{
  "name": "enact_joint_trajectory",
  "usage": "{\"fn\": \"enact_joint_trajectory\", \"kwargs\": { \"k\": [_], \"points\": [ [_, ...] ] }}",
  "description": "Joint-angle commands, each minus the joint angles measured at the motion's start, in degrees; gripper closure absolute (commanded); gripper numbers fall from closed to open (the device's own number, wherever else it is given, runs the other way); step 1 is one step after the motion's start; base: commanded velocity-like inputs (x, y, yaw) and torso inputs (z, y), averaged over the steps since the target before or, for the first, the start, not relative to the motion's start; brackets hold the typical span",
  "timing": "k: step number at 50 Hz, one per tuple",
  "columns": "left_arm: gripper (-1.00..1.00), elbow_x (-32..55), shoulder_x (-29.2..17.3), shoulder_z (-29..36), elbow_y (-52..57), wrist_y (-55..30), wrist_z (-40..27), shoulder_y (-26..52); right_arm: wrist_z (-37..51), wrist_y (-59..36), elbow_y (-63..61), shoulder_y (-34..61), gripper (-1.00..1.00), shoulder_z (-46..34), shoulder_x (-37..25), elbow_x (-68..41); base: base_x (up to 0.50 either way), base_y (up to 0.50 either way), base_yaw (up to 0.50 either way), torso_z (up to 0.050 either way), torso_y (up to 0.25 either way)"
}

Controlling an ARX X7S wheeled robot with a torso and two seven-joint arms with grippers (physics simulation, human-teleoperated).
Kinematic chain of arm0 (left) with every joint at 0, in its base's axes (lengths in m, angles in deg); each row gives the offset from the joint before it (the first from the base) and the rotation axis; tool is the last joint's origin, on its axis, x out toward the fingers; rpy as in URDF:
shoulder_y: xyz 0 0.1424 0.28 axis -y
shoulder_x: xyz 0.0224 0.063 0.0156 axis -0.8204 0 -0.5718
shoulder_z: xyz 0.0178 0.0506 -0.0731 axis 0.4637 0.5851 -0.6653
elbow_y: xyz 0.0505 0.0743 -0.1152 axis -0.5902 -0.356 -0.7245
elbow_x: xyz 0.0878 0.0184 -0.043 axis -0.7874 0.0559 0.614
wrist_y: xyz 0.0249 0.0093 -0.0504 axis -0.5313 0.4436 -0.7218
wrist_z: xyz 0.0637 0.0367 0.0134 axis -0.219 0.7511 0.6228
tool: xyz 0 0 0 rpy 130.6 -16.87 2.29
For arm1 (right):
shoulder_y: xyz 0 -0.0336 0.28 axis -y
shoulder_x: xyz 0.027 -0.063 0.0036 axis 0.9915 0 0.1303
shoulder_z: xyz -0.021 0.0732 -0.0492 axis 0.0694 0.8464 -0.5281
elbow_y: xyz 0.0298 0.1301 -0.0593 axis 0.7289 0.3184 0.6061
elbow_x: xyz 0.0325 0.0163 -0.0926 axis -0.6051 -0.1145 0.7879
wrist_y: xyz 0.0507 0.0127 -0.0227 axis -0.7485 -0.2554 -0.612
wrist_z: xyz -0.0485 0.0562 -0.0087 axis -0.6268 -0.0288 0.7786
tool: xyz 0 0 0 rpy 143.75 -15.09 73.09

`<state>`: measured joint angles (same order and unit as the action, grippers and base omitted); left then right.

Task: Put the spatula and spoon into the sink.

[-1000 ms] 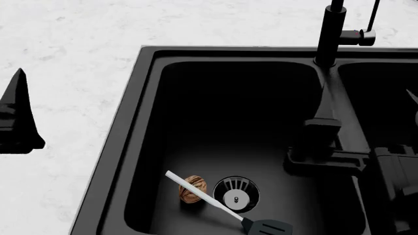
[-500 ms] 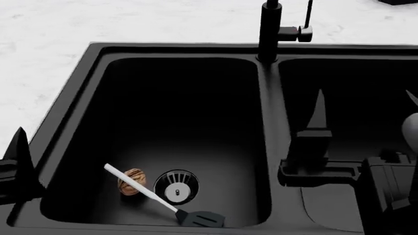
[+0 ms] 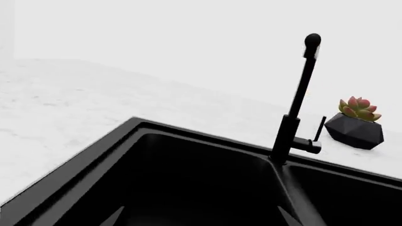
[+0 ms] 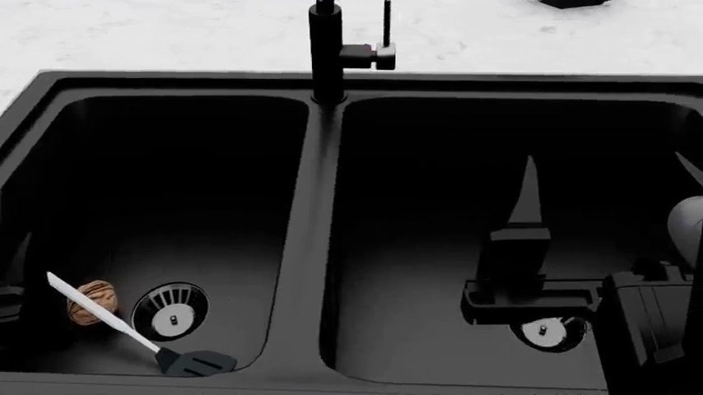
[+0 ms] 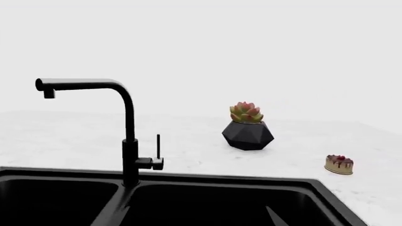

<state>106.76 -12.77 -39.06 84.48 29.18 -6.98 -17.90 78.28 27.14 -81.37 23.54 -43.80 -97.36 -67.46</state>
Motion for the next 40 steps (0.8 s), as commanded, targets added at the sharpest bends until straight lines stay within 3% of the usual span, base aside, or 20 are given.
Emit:
{"fn": "enact_joint_trajectory", "kwargs": {
  "k": [1, 40],
  "points": [
    [-1.00, -0.88, 0.00, -2.36, 0.98, -0.46, 0.23, -1.41, -0.77, -0.54, -1.11, -0.31, -1.00, 1.61, 0.51, -0.27, 0.00, -0.50, 0.00, 0.000, 0.000],
    [-1.00, -1.18, 0.07, -3.66, 0.43, 2.16, 0.83, -4.29, 1.21, -0.42, -1.66, 2.39, -1.00, 0.91, -0.61, -4.29, 0.03, -0.50, 0.00, 0.000, 0.000]
  ]
}}
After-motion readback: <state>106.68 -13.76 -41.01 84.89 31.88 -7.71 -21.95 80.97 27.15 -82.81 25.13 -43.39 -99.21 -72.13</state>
